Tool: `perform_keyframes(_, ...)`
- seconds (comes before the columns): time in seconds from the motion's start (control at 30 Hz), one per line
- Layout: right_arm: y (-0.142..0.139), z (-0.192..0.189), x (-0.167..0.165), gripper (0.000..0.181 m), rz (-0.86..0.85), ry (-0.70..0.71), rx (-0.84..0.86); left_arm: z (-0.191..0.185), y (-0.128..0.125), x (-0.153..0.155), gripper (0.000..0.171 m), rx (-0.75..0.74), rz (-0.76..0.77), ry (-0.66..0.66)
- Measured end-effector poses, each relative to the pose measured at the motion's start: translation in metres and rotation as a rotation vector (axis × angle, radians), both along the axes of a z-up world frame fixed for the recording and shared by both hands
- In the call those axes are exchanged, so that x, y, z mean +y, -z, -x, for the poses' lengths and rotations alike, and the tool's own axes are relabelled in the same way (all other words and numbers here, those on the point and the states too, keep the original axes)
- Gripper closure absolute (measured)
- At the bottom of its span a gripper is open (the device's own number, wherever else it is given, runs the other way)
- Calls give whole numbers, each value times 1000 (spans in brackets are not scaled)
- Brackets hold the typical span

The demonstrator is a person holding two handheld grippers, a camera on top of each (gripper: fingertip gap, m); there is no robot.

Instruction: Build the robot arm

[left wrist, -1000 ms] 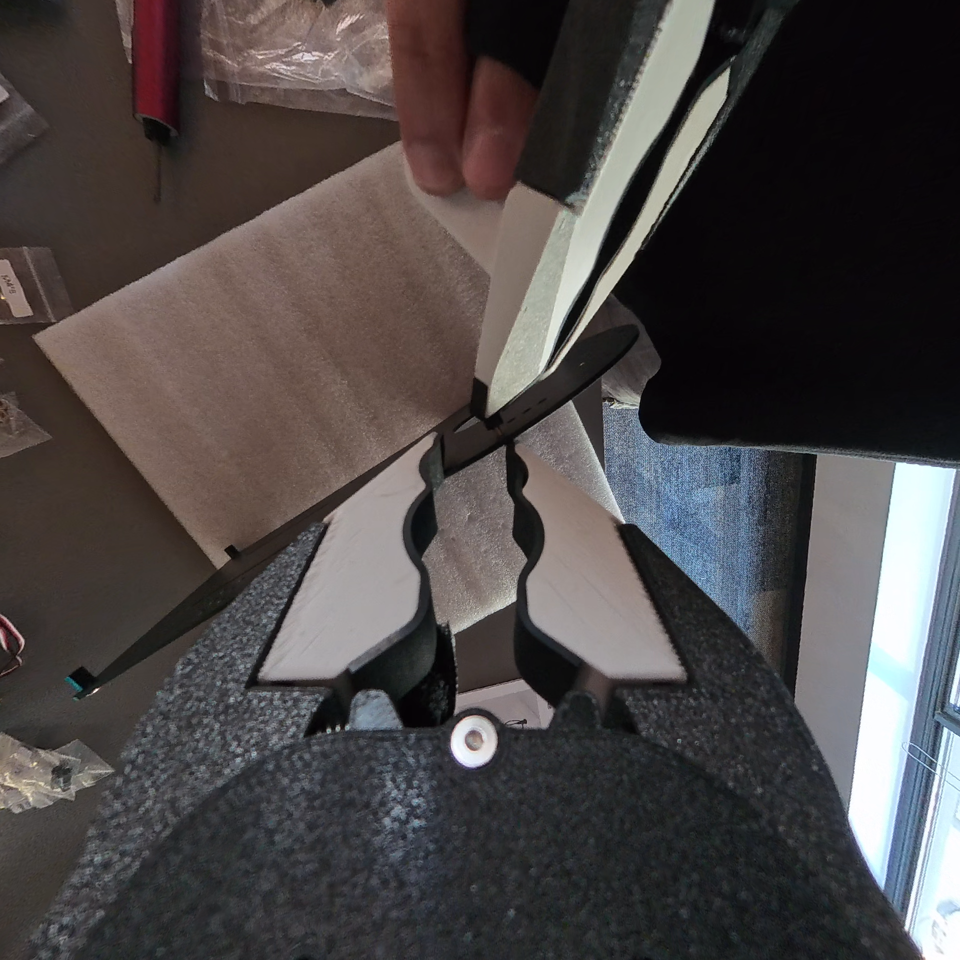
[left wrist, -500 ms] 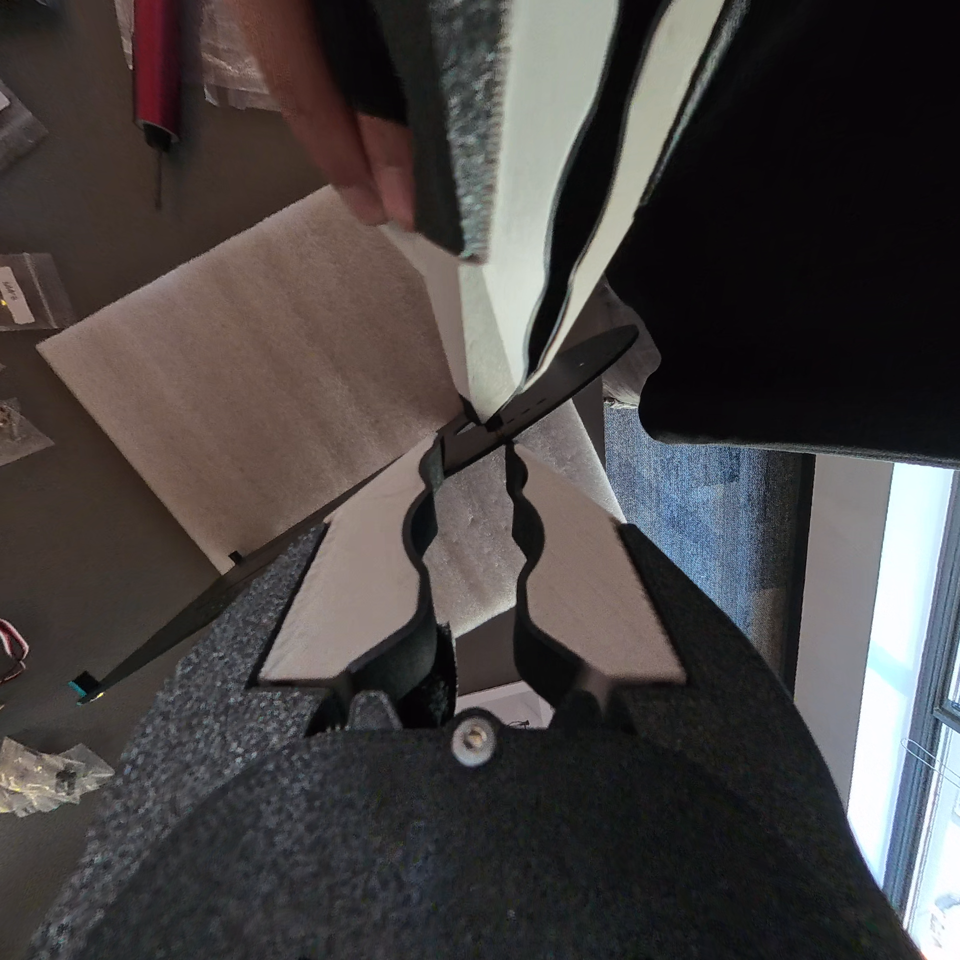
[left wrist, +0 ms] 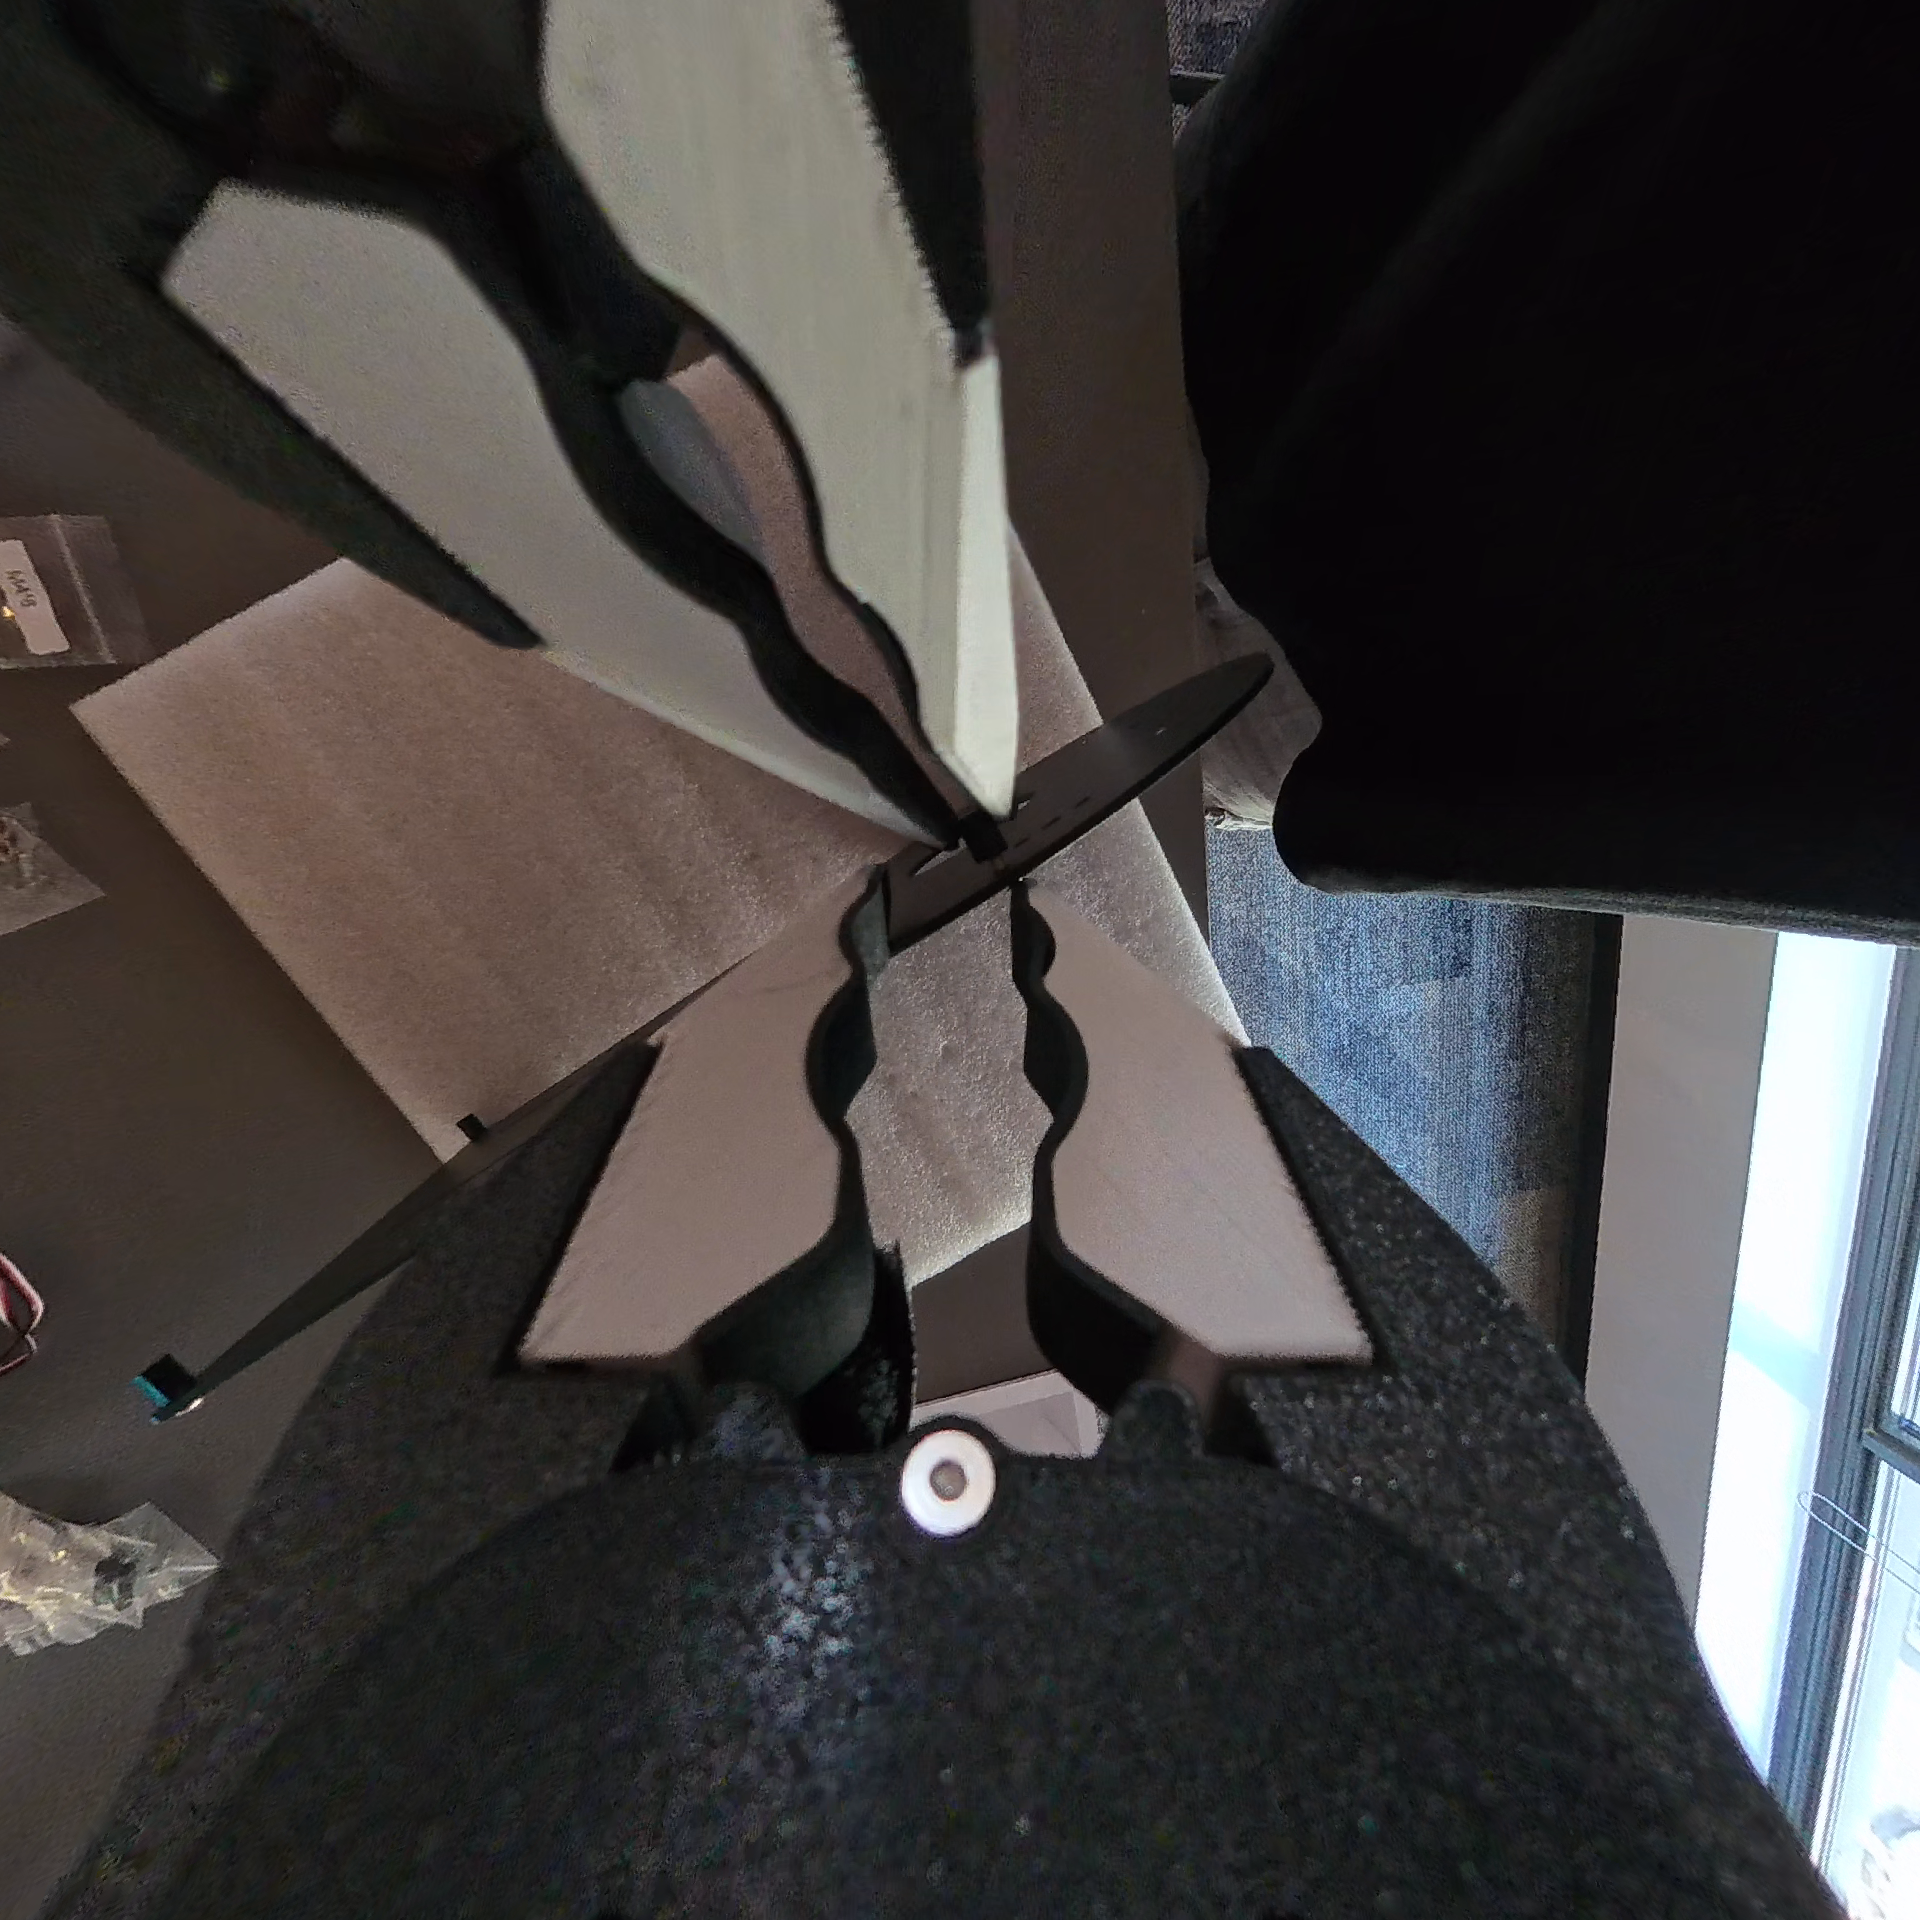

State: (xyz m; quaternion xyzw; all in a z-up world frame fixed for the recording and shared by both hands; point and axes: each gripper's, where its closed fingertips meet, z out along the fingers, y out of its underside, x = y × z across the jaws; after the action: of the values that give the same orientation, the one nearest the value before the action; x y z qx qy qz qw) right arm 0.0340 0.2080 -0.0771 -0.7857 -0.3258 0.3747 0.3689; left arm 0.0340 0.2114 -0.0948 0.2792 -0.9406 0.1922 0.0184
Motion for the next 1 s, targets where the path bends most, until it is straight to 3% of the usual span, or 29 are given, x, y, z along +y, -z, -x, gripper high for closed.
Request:
perform_keyframes(0.4, -1, 0, -1, 177, 713, 21, 442, 0, 0, 0, 149, 7, -6, 3)
perform_keyframes(0.53, -1, 0, -1, 177, 758, 28, 507, -1, 0, 0, 149, -1, -3, -1)
perform_keyframes(0.67, -6, -2, 0, 161, 611, 25, 463, -1, 0, 0, 149, -8, 5, -5)
perform_keyframes(0.73, -5, -7, -2, 156, 435, 35, 351, -1, 0, 0, 150, -9, 7, -6)
perform_keyframes(0.8, -7, -16, -4, 146, 128, 65, 146, 0, 0, 0, 150, -10, 7, -6)
perform_keyframes(0.87, -13, -11, -25, 142, -176, 6, -75, 0, 0, 0, 149, -11, 12, -8)
perform_keyframes(0.97, -3, 4, -45, 137, -377, -74, -404, 0, 0, 0, 149, -12, 22, -11)
perform_keyframes(1.0, 3, 5, -44, 127, -395, -80, -501, 0, 0, 0, 149, -12, 23, -10)
